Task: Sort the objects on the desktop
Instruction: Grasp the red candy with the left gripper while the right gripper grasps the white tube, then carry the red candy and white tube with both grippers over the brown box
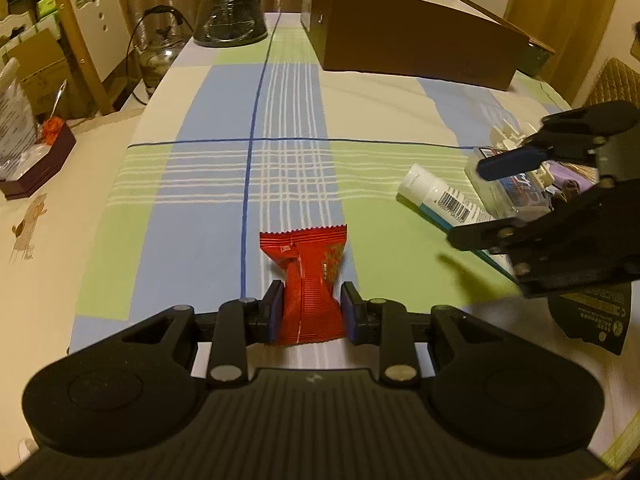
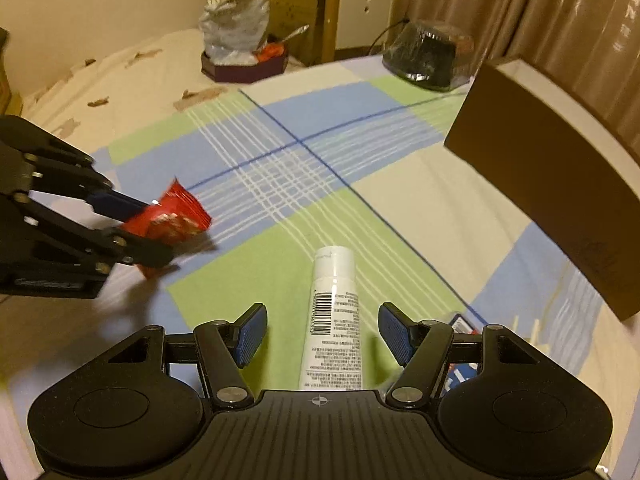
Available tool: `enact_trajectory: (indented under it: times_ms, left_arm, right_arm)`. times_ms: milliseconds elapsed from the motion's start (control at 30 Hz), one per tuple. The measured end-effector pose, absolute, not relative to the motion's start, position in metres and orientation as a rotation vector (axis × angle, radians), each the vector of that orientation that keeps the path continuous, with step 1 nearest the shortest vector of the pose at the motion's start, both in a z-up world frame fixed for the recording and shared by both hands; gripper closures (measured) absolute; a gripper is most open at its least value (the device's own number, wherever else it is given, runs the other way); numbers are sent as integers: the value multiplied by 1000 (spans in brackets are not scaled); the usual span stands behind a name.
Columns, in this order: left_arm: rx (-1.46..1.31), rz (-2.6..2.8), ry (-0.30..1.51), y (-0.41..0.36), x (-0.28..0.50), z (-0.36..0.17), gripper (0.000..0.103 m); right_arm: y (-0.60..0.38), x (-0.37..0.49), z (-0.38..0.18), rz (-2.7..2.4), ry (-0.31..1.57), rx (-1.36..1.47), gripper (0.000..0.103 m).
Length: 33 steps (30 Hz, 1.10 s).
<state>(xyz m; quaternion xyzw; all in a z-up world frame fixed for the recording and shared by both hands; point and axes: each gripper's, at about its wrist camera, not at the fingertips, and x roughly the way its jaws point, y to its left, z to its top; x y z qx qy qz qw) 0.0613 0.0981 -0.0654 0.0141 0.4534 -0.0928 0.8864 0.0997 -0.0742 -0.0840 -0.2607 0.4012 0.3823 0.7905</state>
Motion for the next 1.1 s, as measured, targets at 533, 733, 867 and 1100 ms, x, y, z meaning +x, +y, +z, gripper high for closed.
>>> enact_trajectory:
  times_ms: [533,733,867,1100]
  left_arm:
    - [61,-161,930,92,64,-67,75]
    - [84,-164,938,89,67,-68,73]
    - [86,-171,946,89,68,-65,78]
    - [101,-202,919,85,72,-51,80]
  right_arm:
    - [-81,115,-92,795,928,-495,72]
    - [-89,113,-83,780,923,-449,72]
    - [-94,113,-72,763,911,-425,72]
    - [-105,112,-51,730,883,-390,72]
